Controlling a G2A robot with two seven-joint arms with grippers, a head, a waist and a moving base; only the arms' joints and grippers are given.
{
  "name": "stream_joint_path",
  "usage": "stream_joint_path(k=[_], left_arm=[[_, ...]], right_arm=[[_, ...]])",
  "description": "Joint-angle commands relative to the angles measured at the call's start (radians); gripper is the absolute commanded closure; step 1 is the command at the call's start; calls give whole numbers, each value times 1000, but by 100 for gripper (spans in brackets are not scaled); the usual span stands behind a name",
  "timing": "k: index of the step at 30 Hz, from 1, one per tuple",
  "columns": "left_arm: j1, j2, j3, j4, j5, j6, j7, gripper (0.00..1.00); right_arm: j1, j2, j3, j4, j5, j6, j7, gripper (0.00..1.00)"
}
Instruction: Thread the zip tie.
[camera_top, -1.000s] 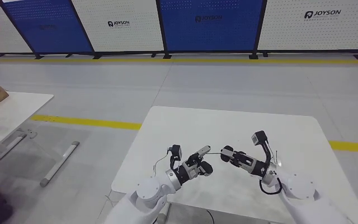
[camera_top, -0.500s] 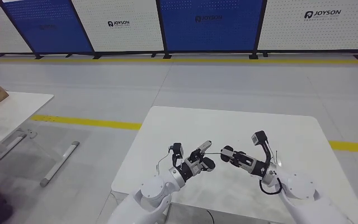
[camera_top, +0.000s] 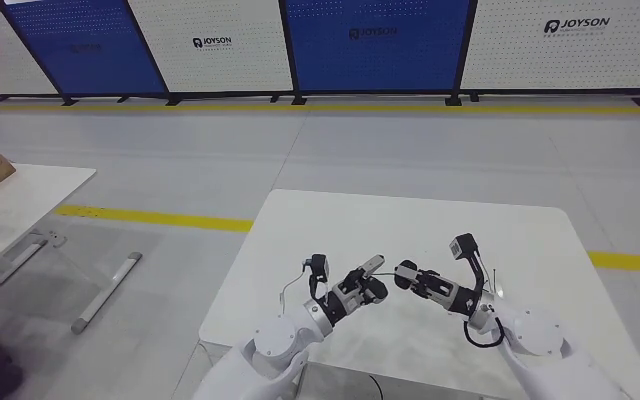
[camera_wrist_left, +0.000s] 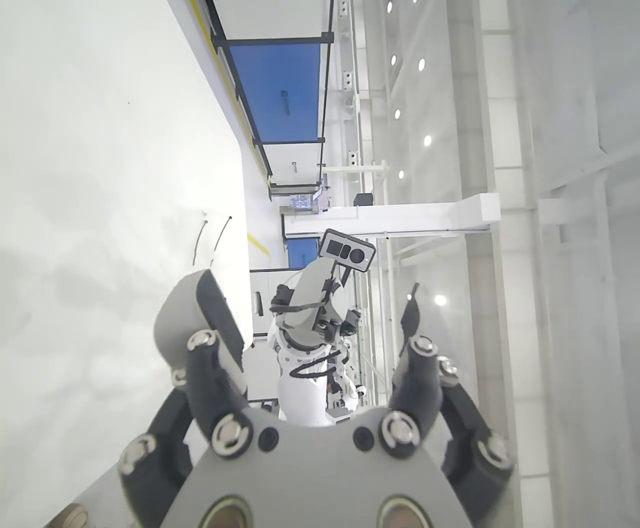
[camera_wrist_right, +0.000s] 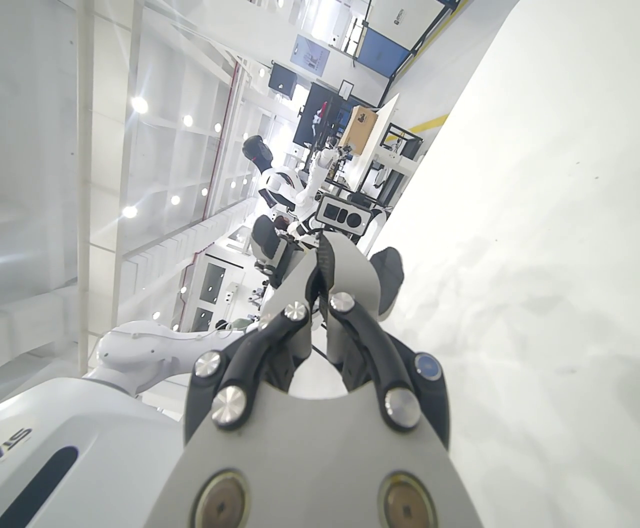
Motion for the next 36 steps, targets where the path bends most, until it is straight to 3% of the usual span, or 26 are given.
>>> stream_joint_path(k=[1, 21, 23, 25, 27, 36], left_arm=[[1, 1, -4, 2, -2, -2, 0, 100], [-5, 2, 9, 20, 35, -26, -10, 100], [-4, 2, 9, 20, 36, -29, -9, 100], [-1, 2, 9, 18, 37, -33, -8, 100], [2, 3, 7, 15, 38, -35, -7, 100], [33, 10, -26, -14, 43, -47, 7, 100]], right_arm=[[0, 0, 0, 0, 0, 0, 0, 100], [0, 0, 0, 0, 0, 0, 0, 100], [-4, -1, 0, -5, -6, 5, -8, 67], [-11, -1, 2, -15, -17, 13, -14, 51], [-15, -2, 7, -21, -23, 19, -12, 0], [-49, 3, 63, -33, -10, 16, -7, 0]])
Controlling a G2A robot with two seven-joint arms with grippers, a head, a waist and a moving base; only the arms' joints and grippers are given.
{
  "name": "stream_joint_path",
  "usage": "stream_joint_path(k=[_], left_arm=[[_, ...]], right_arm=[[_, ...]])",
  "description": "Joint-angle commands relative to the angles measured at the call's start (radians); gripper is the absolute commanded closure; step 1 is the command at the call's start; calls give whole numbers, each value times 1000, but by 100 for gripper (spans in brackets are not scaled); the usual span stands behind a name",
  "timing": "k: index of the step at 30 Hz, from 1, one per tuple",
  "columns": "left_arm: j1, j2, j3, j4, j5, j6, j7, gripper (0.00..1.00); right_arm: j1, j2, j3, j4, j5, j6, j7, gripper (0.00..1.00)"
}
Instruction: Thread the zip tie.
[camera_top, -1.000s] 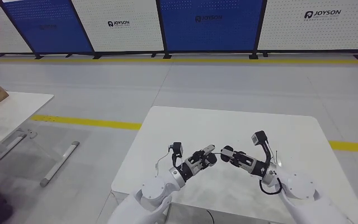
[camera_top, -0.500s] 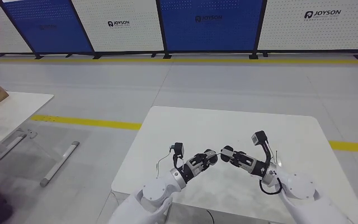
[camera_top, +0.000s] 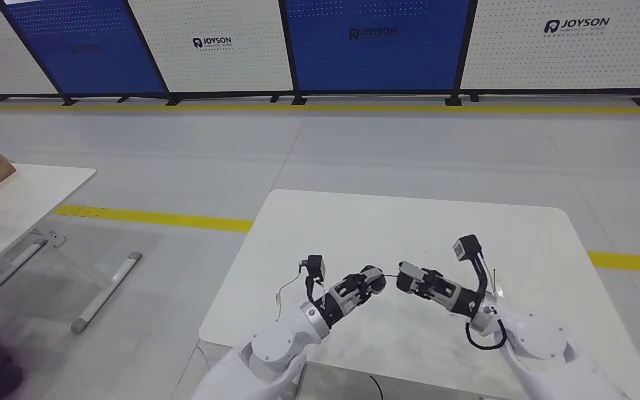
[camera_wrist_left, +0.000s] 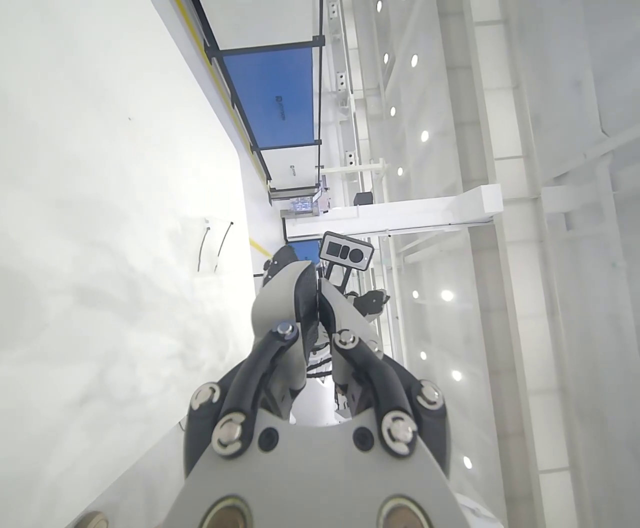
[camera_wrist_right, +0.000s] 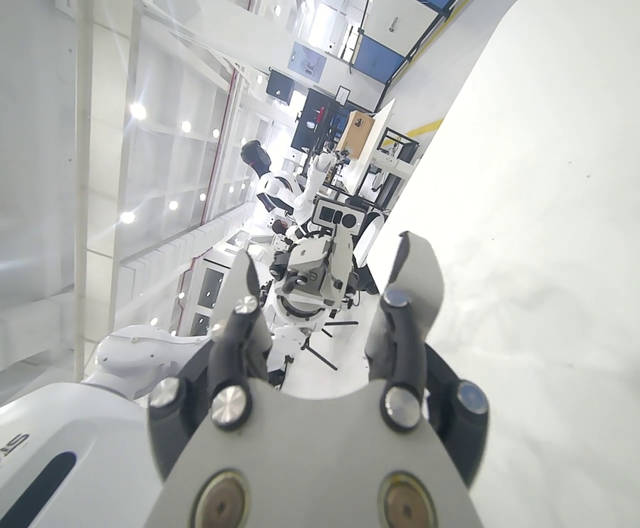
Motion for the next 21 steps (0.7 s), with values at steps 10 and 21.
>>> stream_joint_path(k=[10, 21], left_arm=[[71, 25, -114, -47, 26, 46, -36, 100], [70, 24, -113, -59, 24, 26, -39, 100]], right_arm=[[-76, 15, 103, -33, 47, -10, 17, 0], [-78, 15, 103, -35, 49, -8, 17, 0]])
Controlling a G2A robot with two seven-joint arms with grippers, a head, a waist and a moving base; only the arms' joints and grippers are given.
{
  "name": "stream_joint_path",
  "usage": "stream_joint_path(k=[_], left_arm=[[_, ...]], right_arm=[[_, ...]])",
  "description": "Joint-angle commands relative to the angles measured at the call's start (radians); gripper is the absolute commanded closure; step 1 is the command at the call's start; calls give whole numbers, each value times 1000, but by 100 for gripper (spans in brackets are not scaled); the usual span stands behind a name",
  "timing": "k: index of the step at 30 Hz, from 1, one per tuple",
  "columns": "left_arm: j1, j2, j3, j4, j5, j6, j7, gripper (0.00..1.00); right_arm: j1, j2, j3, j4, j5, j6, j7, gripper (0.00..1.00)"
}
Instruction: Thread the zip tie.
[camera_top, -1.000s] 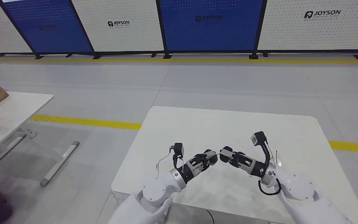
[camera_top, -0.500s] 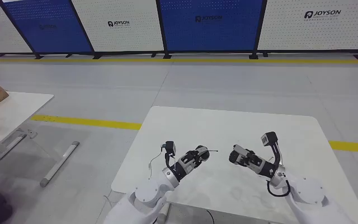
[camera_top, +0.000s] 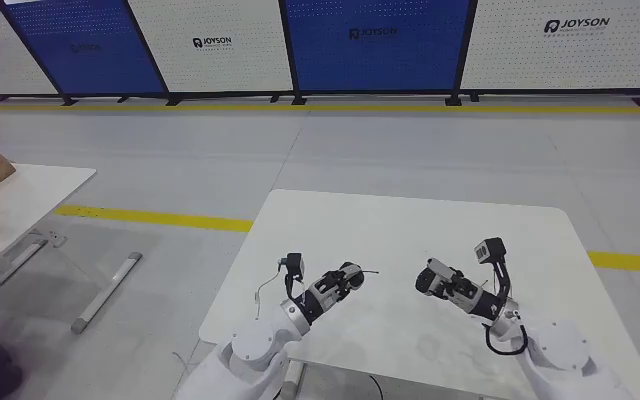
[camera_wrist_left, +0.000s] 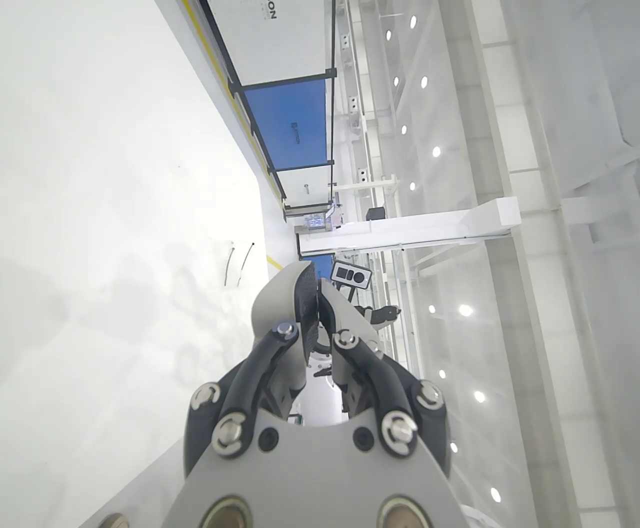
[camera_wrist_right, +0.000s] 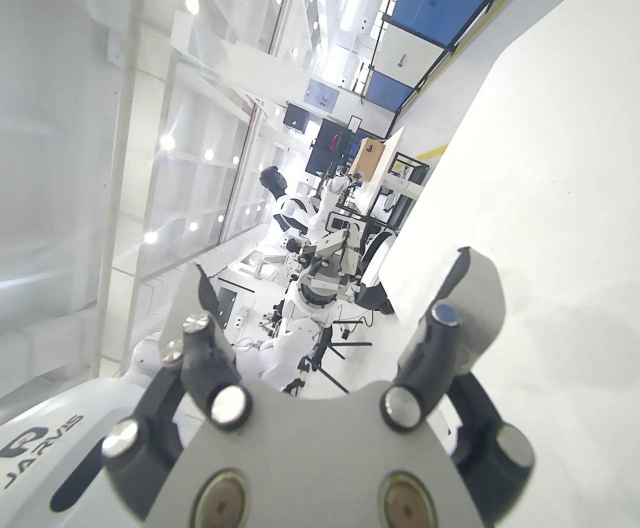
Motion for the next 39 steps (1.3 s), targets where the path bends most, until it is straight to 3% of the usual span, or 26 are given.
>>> stream_joint_path(k=[1, 6, 8, 13, 16, 19, 23, 26, 31, 35, 39], left_arm=[[7, 0, -6, -24, -20, -36, -16, 100], [75, 13, -103, -127, -170, -142, -135, 100], [105, 17, -149, -176, -210, -178, -153, 100], [175, 23, -212, -299, -217, -217, -167, 100], [205, 25, -229, -336, -203, -222, -157, 100], [213, 25, -229, -345, -188, -215, -154, 100], [172, 23, -193, -271, -113, -194, -133, 100], [140, 23, -157, -233, -45, -119, -127, 100], [60, 16, -81, -125, -16, -17, -105, 100], [17, 11, -43, -54, 56, -4, -58, 100], [-18, 9, 0, 21, 130, 7, -52, 100]], right_arm=[[0, 0, 0, 0, 0, 0, 0, 0], [0, 0, 0, 0, 0, 0, 0, 0], [0, 0, 0, 0, 0, 0, 0, 0], [0, 0, 0, 0, 0, 0, 0, 0], [0, 0, 0, 0, 0, 0, 0, 0], [0, 0, 0, 0, 0, 0, 0, 0], [0, 0, 0, 0, 0, 0, 0, 0], [0, 0, 0, 0, 0, 0, 0, 0], [0, 0, 0, 0, 0, 0, 0, 0], [0, 0, 0, 0, 0, 0, 0, 0], [0, 0, 0, 0, 0, 0, 0, 0]])
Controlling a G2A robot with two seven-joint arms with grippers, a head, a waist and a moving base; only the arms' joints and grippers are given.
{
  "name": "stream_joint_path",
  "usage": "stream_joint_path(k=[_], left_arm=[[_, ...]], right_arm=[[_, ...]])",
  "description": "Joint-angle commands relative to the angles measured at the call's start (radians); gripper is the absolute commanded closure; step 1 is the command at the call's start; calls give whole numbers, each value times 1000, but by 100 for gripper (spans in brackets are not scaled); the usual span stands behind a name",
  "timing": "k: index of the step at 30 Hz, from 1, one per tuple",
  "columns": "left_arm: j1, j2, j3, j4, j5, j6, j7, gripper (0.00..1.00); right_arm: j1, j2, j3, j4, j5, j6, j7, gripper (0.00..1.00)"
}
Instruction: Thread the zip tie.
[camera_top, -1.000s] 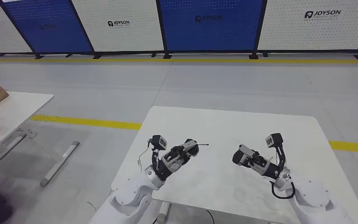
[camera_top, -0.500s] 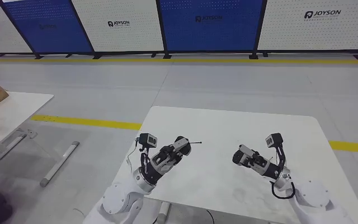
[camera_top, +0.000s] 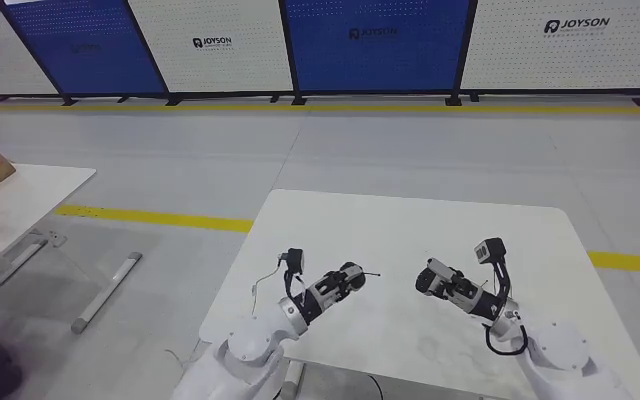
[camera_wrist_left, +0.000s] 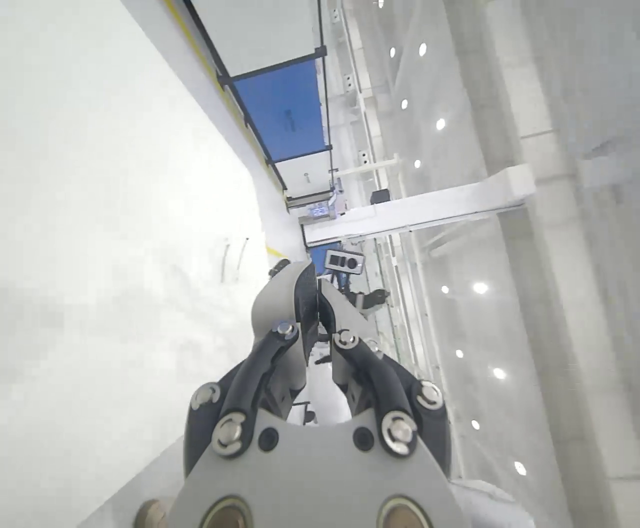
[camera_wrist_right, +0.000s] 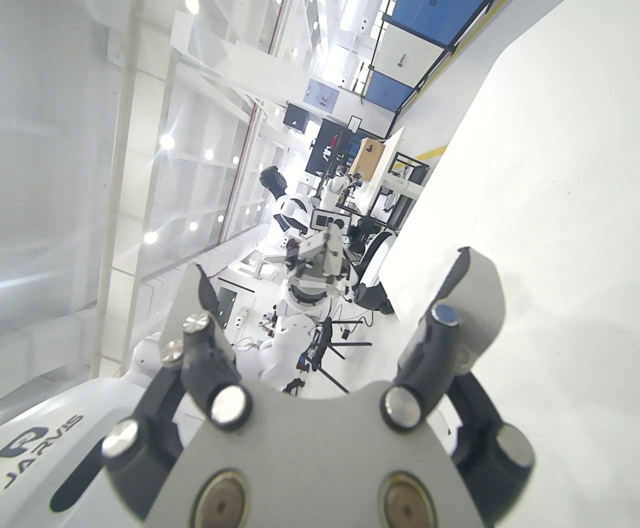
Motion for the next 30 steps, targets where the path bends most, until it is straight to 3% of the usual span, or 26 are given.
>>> stream_joint_path(k=[1, 6, 11, 14, 19, 22, 26, 30], left_arm=[[-19, -2, 19, 41, 20, 9, 0, 100], [-42, -5, 44, 89, 45, 12, 21, 100], [-48, -5, 36, 71, -7, -16, -3, 100], [-22, -1, 7, 5, -32, -68, -12, 100], [72, 9, -62, -198, -84, -165, -7, 100], [137, 14, -104, -297, -103, -216, -8, 100], [200, 19, -140, -376, -73, -255, -11, 100], [233, 22, -158, -404, -51, -264, -13, 100]], right_arm=[[0, 0, 0, 0, 0, 0, 0, 0], [0, 0, 0, 0, 0, 0, 0, 0], [0, 0, 0, 0, 0, 0, 0, 0], [0, 0, 0, 0, 0, 0, 0, 0], [0, 0, 0, 0, 0, 0, 0, 0], [0, 0, 0, 0, 0, 0, 0, 0], [0, 0, 0, 0, 0, 0, 0, 0], [0, 0, 0, 0, 0, 0, 0, 0]])
